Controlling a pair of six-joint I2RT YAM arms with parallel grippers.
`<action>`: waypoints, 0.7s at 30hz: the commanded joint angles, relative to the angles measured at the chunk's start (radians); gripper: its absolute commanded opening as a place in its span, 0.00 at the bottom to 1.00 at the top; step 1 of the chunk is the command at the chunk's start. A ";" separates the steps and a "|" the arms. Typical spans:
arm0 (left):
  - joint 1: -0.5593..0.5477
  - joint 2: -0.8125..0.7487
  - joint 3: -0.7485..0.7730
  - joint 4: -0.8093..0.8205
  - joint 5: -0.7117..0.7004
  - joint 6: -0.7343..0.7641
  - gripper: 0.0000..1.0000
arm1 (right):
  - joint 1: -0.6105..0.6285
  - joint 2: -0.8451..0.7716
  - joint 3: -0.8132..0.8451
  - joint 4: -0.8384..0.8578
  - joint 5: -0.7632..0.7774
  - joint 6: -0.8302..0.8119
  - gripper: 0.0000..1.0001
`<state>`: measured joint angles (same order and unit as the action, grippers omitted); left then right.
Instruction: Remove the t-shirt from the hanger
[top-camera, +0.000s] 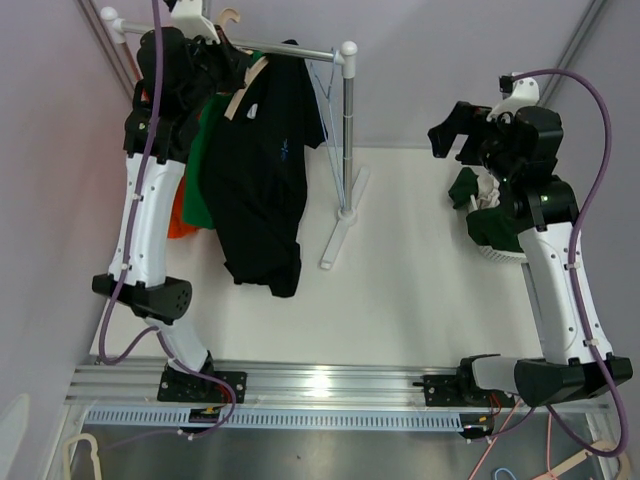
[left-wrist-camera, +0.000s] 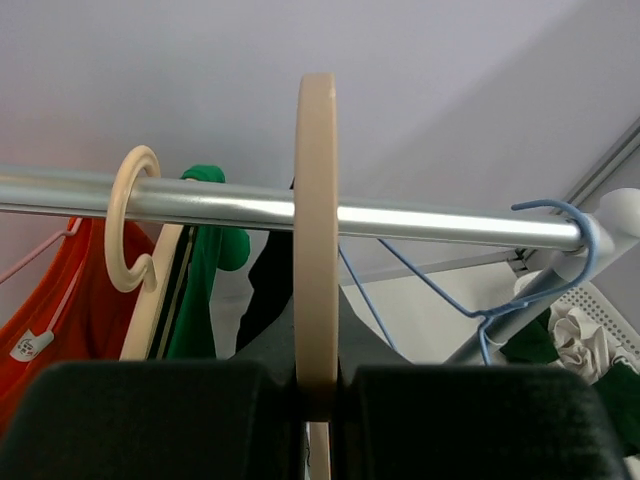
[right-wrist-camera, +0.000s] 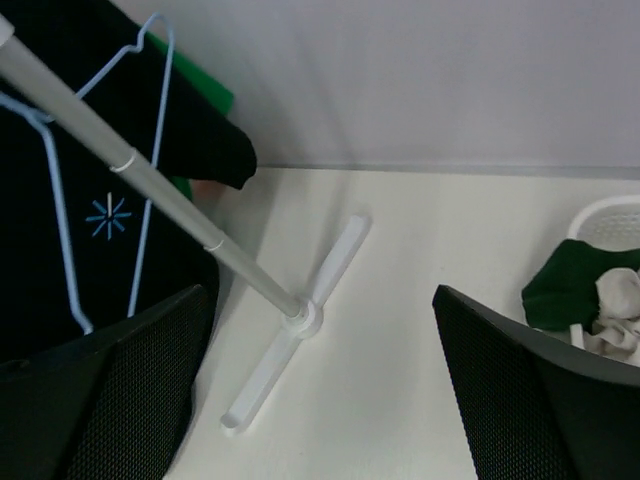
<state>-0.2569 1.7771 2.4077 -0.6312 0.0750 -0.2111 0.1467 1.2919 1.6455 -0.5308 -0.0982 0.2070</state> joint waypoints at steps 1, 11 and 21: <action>-0.011 -0.062 0.041 0.053 -0.001 -0.036 0.01 | 0.027 -0.017 0.017 0.011 -0.136 -0.052 1.00; -0.158 -0.183 -0.120 -0.055 -0.383 -0.094 0.01 | 0.529 -0.078 -0.090 0.072 -0.138 -0.181 0.99; -0.298 -0.255 -0.193 -0.147 -0.761 -0.151 0.01 | 1.005 -0.068 -0.329 0.369 0.057 -0.153 0.99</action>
<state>-0.5377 1.5738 2.2154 -0.7818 -0.5430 -0.3107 1.0748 1.2022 1.3479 -0.3206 -0.1265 0.0689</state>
